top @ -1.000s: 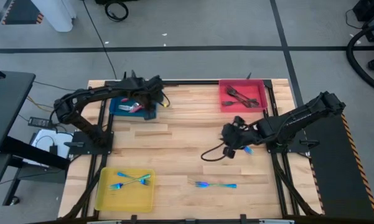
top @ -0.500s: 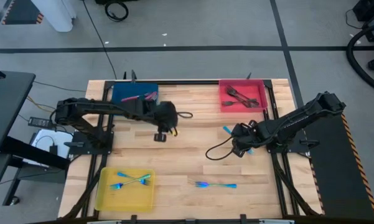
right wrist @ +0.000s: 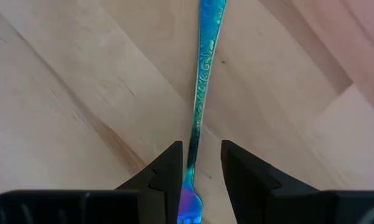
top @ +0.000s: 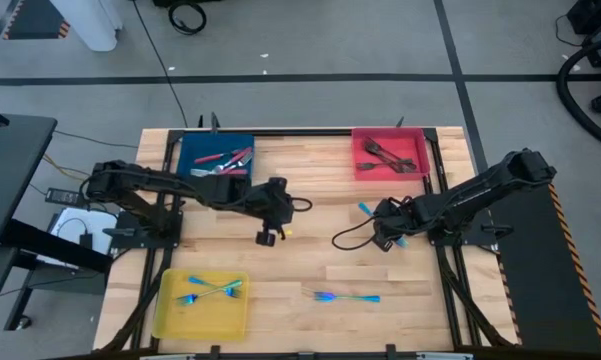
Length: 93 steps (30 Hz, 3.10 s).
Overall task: Sort silverware by color (type)
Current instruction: Put the blue fork into the yellow bin
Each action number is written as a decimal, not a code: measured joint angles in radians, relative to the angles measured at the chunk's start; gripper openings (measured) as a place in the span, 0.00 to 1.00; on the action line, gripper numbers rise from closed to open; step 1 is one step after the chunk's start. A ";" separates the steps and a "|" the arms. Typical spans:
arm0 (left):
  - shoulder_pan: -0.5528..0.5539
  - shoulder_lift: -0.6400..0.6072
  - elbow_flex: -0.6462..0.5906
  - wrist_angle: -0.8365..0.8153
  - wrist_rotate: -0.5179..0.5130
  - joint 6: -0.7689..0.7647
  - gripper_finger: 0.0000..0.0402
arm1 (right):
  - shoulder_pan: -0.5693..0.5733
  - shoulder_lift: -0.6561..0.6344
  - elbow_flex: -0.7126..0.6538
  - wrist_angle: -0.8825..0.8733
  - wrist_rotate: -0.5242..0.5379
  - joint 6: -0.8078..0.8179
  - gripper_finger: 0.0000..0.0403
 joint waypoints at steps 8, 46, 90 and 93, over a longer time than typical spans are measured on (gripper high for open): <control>-0.011 0.019 -0.001 0.112 0.000 -0.025 0.29 | -0.009 0.000 -0.064 0.119 -0.026 -0.006 0.30; 0.038 0.218 0.000 0.424 0.000 -0.073 0.29 | -0.006 -0.008 0.104 0.035 0.049 -0.094 0.03; 0.145 0.223 0.000 0.984 0.001 -0.465 0.22 | 0.092 -0.112 0.355 0.192 0.526 -0.622 0.04; 0.145 0.222 0.000 0.988 0.010 -0.440 0.12 | 0.081 -0.112 0.355 0.200 0.526 -0.646 0.04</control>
